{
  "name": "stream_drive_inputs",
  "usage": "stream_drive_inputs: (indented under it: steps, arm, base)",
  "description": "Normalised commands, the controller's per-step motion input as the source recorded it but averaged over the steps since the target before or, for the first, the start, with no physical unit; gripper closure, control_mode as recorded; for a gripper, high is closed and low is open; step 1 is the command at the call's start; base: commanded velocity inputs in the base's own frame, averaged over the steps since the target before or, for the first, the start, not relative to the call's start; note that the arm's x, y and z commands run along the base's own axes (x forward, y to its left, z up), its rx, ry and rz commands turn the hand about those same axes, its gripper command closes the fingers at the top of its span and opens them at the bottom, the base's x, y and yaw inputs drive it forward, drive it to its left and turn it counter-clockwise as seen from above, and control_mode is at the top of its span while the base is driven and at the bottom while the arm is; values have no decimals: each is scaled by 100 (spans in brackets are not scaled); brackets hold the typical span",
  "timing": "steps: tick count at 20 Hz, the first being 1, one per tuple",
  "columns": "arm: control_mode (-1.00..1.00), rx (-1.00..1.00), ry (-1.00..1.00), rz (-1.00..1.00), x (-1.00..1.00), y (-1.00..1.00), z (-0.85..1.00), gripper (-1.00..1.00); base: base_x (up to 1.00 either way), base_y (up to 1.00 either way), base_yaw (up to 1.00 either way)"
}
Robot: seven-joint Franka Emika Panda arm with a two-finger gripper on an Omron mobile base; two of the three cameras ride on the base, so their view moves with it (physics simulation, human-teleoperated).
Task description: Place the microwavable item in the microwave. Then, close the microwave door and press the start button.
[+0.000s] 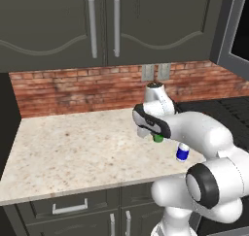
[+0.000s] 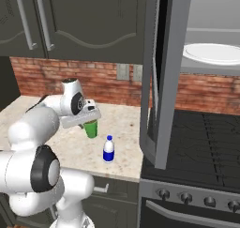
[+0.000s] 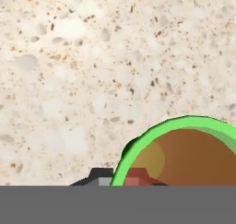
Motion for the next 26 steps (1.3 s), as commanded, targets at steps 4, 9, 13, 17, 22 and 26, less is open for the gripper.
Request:
stream_drive_inputs:
  steps: [4, 9, 13, 17, 22, 26]
  arm:
    - [-100, 0, -4, 13, -60, 41, 100, 100]
    - [-100, 0, -1, 10, -71, 22, 100, 100]
    - [-100, 0, 0, 3, -84, 0, 100, 100]
    - [-100, 0, 0, 0, -97, 0, 84, 100]
    - [-100, 0, 0, 0, -90, -5, 11, 100]
    - [-100, 0, 2, 0, -33, 0, -14, 100]
  base:
    - [0, 0, 0]
    - [0, 0, 0]
    - [0, 0, 0]
    - [0, 0, 0]
    - [0, 0, 0]
    - [0, 0, 0]
